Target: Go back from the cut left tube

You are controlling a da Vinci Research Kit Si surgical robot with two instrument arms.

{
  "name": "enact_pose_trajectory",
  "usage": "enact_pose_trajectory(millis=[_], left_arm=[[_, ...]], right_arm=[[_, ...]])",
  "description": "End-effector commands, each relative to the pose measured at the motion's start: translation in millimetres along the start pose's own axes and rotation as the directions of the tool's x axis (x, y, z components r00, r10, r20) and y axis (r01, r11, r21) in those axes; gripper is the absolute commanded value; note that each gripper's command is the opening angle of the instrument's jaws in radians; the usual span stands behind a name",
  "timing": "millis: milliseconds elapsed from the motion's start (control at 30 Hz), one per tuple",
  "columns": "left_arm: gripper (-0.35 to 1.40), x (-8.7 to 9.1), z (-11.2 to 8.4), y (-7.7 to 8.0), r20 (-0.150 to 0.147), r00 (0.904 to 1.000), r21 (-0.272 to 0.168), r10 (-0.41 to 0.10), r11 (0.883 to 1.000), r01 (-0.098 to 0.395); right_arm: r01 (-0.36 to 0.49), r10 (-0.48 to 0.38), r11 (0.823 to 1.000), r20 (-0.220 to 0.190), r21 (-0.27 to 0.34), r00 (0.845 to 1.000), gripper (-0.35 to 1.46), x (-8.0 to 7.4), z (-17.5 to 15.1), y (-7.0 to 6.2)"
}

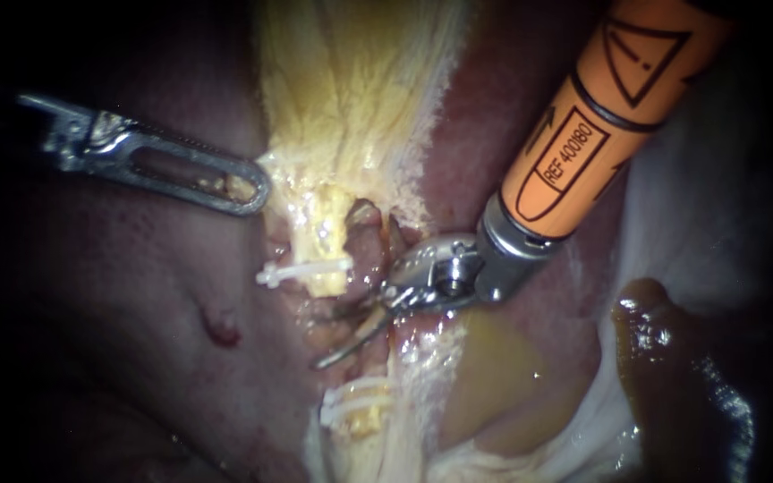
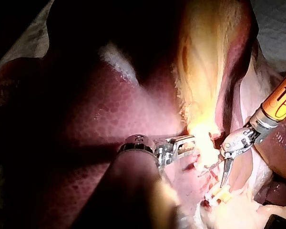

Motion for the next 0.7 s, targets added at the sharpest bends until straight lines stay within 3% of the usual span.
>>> enact_pose_trajectory(millis=[33,200,400,467,500,567,700], left_arm=[[-0.35,0.0,0.0,0.0,0.000,1.0000,0.001,0.000,1.000,0.000],[-0.35,0.0,-0.1,0.1,-0.001,1.0000,0.001,0.001,1.000,-0.001],[-0.35,0.0,-0.1,0.4,-0.001,1.0000,0.002,0.001,1.000,-0.001],[-0.35,0.0,-0.2,0.4,-0.002,1.0000,0.002,0.002,1.000,-0.001],[-0.35,0.0,-0.2,0.4,-0.002,1.0000,0.002,0.001,1.000,-0.001],[-0.35,0.0,-0.2,0.5,-0.002,1.0000,0.002,0.002,1.000,-0.002],[-0.35,0.0,-0.2,0.5,-0.002,1.0000,0.002,0.002,1.000,-0.002]], right_arm=[[0.000,0.000,1.000,-0.005,0.000,1.000,1.25,-0.1,0.0,0.0],[0.025,-0.026,1.000,-0.018,-0.005,1.000,1.30,-0.3,-0.2,-0.5],[0.080,-0.088,0.989,-0.055,-0.127,0.995,1.38,-1.4,-2.7,-2.1],[0.102,-0.116,0.977,-0.065,-0.186,0.991,1.43,-2.0,-3.7,-2.7],[0.126,-0.146,0.964,-0.068,-0.236,0.987,1.43,-2.4,-4.5,-3.1],[0.149,-0.174,0.949,-0.066,-0.277,0.983,1.43,-2.8,-5.7,-3.8],[0.210,-0.232,0.905,-0.017,-0.369,0.973,1.43,-2.8,-9.0,-5.2]])
